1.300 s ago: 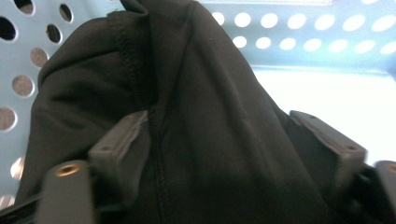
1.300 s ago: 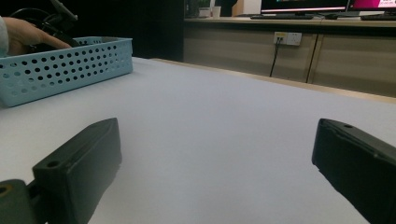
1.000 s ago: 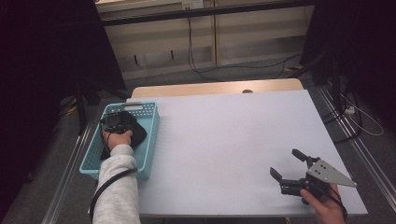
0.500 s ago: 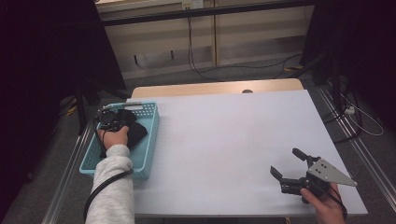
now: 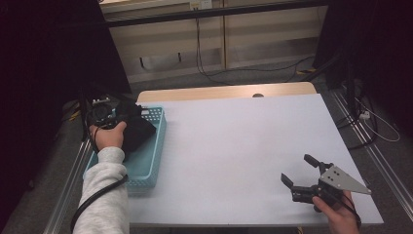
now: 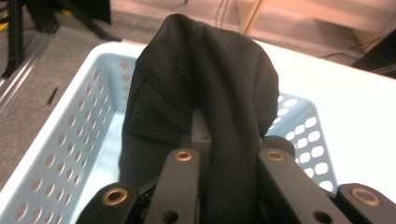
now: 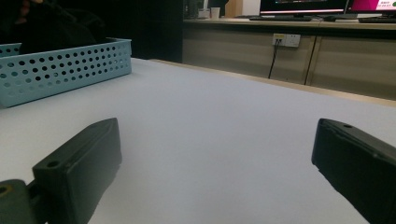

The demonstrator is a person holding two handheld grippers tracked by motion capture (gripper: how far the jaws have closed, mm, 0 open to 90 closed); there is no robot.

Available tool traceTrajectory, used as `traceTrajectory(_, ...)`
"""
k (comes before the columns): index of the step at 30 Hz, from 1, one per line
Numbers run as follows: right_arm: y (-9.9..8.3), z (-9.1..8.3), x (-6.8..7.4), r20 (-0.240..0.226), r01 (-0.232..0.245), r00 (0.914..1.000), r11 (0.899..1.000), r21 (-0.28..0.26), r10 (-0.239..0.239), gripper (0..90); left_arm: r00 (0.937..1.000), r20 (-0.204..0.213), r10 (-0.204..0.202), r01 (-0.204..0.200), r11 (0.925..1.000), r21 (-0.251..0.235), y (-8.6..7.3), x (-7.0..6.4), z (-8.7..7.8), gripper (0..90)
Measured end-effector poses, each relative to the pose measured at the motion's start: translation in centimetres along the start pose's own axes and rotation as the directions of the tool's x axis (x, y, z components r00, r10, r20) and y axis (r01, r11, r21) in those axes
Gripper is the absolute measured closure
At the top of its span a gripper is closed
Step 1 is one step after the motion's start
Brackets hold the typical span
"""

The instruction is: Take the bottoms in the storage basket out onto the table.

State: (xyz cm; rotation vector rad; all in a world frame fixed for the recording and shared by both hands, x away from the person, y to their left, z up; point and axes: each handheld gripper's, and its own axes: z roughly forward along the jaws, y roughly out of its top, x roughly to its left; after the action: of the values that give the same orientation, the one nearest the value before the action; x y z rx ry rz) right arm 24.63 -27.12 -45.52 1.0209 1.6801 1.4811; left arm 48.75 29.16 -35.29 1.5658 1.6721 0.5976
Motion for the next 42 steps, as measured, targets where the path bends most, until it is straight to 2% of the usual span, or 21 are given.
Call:
traceTrajectory(1,0.0,0.0,0.0,-0.001,0.003,1.0000,1.000,-0.001,-0.003,0.7,0.9995,0.030,0.000,0.001,0.9999,-0.015,0.5,-0.4,-0.6,83.1)
traceTrajectory(2,0.0,0.0,0.0,-0.001,0.003,1.0000,1.000,-0.001,-0.003,0.7,0.9995,0.030,0.000,0.001,0.9999,-0.015,0.5,-0.4,-0.6,83.1)
traceTrajectory(5,0.1,-0.1,0.1,0.000,0.003,1.0000,1.000,-0.002,-0.003,0.7,0.9963,0.083,0.019,-0.015,0.9987,-0.048,1.4,-1.2,-1.6,83.1)
traceTrajectory(7,0.0,-0.1,0.1,0.002,0.002,1.0000,1.000,-0.001,-0.002,0.7,0.9933,0.114,0.017,-0.011,0.9985,-0.055,2.1,-1.6,-2.3,83.1)
traceTrajectory(10,0.0,-0.1,0.1,0.000,0.003,1.0000,1.000,-0.001,-0.003,0.7,0.9918,0.126,0.025,-0.016,0.9975,-0.068,2.7,-1.9,-2.7,83.1)
traceTrajectory(13,0.1,-0.1,0.1,0.001,0.006,1.0000,1.000,-0.001,-0.006,0.7,0.9867,0.162,0.012,0.001,0.9967,-0.081,3.9,-2.5,-3.6,83.1)
traceTrajectory(23,0.0,0.0,0.1,-0.004,0.000,1.0000,1.000,0.000,0.000,0.7,0.9802,0.194,0.038,-0.020,0.9955,-0.093,6.9,-4.4,-5.4,83.1)
traceTrajectory(31,0.0,0.0,0.1,-0.006,0.001,1.0000,1.000,0.003,-0.001,0.7,0.9799,0.190,0.062,-0.048,0.9960,-0.075,10.0,-5.9,-7.1,83.2)
traceTrajectory(34,0.0,0.0,0.2,-0.006,-0.003,1.0000,1.000,0.000,0.003,0.6,0.9800,0.187,0.068,-0.056,0.9961,-0.069,10.6,-6.0,-7.5,83.2)
traceTrajectory(37,0.0,0.0,0.1,-0.006,-0.003,1.0000,1.000,0.002,0.003,0.6,0.9786,0.199,0.053,-0.040,0.9971,-0.065,11.0,-6.0,-7.9,83.2)
traceTrajectory(39,0.0,0.0,0.1,-0.005,-0.004,1.0000,1.000,0.003,0.004,0.6,0.9794,0.192,0.064,-0.053,0.9967,-0.062,11.1,-6.1,-8.1,83.1)
traceTrajectory(42,0.0,0.0,0.2,-0.007,-0.003,1.0000,1.000,0.002,0.003,0.6,0.9793,0.193,0.060,-0.049,0.9969,-0.062,11.0,-5.9,-8.1,83.1)
